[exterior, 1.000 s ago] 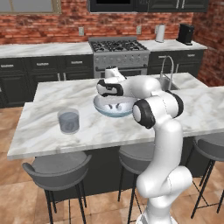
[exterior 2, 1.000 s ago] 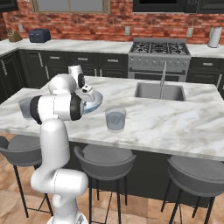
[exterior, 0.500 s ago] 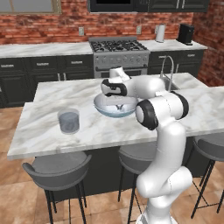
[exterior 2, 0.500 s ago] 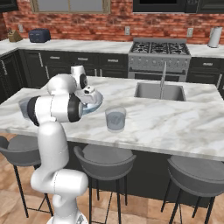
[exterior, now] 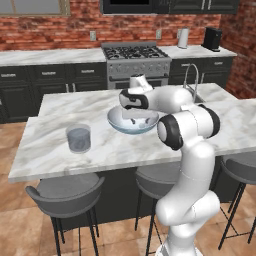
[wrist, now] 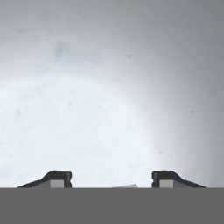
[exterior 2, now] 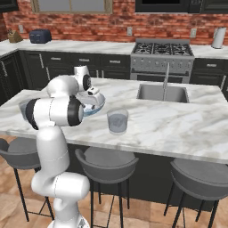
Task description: There are four ice cubes in the ice bowl. Place two ice cubes in each glass of water.
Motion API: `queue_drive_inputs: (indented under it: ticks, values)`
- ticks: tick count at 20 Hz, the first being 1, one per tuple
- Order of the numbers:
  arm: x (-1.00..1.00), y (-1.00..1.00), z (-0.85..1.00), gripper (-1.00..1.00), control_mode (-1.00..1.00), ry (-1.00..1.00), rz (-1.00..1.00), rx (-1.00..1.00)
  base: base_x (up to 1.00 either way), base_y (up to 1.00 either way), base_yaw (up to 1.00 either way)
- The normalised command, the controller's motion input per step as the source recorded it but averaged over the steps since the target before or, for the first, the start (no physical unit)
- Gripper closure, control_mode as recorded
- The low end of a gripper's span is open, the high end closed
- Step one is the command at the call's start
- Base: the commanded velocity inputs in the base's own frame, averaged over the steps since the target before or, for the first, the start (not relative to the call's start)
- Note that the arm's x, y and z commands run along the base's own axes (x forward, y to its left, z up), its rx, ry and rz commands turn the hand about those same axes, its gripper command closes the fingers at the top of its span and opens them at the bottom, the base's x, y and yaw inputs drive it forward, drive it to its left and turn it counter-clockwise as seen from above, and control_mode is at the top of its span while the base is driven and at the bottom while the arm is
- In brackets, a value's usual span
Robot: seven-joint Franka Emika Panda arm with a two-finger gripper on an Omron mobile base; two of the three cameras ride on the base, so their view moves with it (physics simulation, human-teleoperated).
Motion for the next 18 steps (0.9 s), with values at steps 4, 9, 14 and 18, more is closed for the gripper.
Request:
queue_drive_inputs:
  ticks: [4,9,14,18]
  values:
    - [0.03,0.0,0.23,-1.0,-1.0,0.0,-0.01,0.0,0.0,0.0,0.0]
    - [-0.08,0.0,0.07,-1.0,-1.0,0.0,0.0,0.0,0.0,0.0,0.0]
    - [-0.38,0.0,0.0,-1.0,-1.0,0.0,0.0,0.0,0.0,0.0,0.0]
    - [-0.21,-0.05,0.0,-1.0,-1.0,0.0,0.0,0.0,0.0,0.0,0.0]
